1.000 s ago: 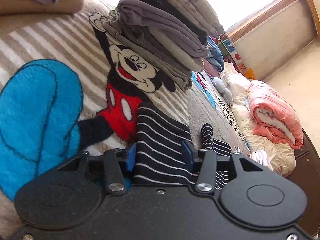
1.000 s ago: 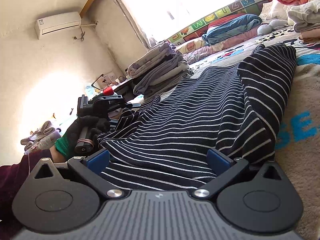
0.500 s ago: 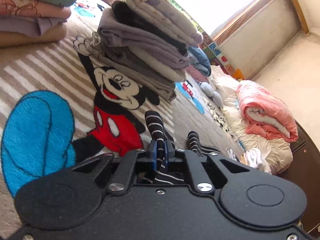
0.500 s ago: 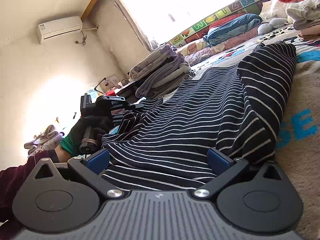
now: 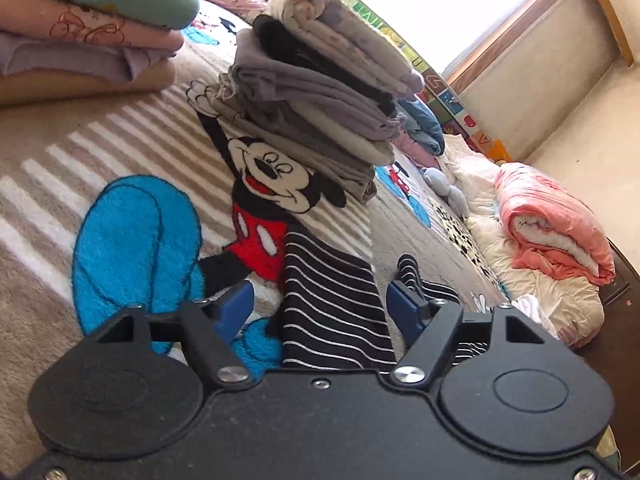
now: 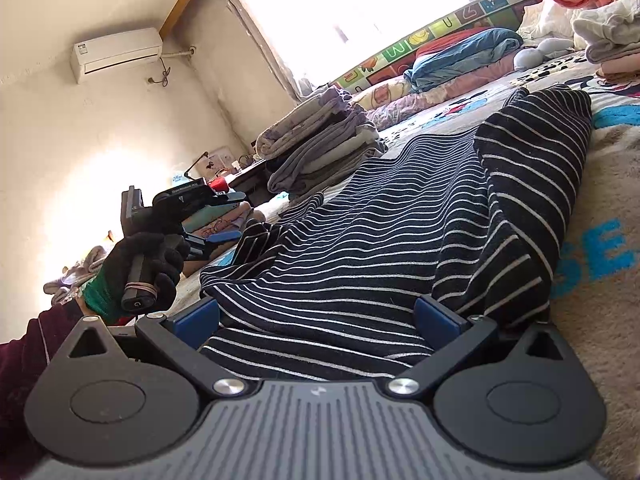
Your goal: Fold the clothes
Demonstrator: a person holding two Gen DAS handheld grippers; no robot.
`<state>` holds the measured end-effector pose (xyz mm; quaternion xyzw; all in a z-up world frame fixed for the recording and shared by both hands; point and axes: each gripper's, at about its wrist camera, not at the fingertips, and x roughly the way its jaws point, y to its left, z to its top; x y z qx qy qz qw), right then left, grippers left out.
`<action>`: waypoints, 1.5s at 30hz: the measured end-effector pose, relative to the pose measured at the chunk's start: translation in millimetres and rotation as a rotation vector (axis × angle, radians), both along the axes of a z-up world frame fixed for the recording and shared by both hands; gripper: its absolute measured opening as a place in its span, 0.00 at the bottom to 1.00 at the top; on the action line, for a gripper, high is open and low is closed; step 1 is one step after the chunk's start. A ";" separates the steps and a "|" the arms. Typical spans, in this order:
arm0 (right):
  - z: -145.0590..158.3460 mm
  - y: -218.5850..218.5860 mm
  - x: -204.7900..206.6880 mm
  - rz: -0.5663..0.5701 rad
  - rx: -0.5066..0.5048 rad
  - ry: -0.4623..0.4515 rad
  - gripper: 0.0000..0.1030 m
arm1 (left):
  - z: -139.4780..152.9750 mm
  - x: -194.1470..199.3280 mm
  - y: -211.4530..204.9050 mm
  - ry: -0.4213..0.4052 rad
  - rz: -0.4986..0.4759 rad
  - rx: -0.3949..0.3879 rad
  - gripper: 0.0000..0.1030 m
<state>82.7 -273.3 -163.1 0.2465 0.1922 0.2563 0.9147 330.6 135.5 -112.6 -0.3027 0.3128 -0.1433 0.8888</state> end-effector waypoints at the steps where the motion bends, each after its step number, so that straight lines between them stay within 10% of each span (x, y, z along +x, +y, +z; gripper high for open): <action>1: -0.1 0.0 0.1 0.000 0.000 0.000 1.00 | -3.7 4.9 -0.7 0.010 -0.003 0.001 0.70; 11: -2.5 -2.6 -0.9 0.003 0.011 -0.008 1.00 | -18.0 49.0 -20.1 0.029 -0.103 0.052 0.70; 13: -2.5 -2.9 -0.6 0.003 0.012 -0.008 1.00 | -18.2 56.8 -24.0 0.029 -0.139 0.049 0.56; 15: -2.6 -3.0 -0.5 0.004 0.015 -0.010 1.00 | -23.1 62.3 -26.5 0.052 -0.154 0.052 0.17; 17: -2.7 -3.6 -0.4 0.005 0.018 -0.011 1.00 | -26.1 63.2 -27.7 0.055 -0.170 0.046 0.06; 37: -3.8 -5.2 -0.6 0.009 0.034 -0.016 1.00 | 91.0 -77.4 30.3 -0.394 0.195 0.123 0.04; 45: -3.5 -5.1 -0.8 0.007 0.031 -0.015 1.00 | 63.4 -97.3 64.6 -0.341 0.294 0.120 0.04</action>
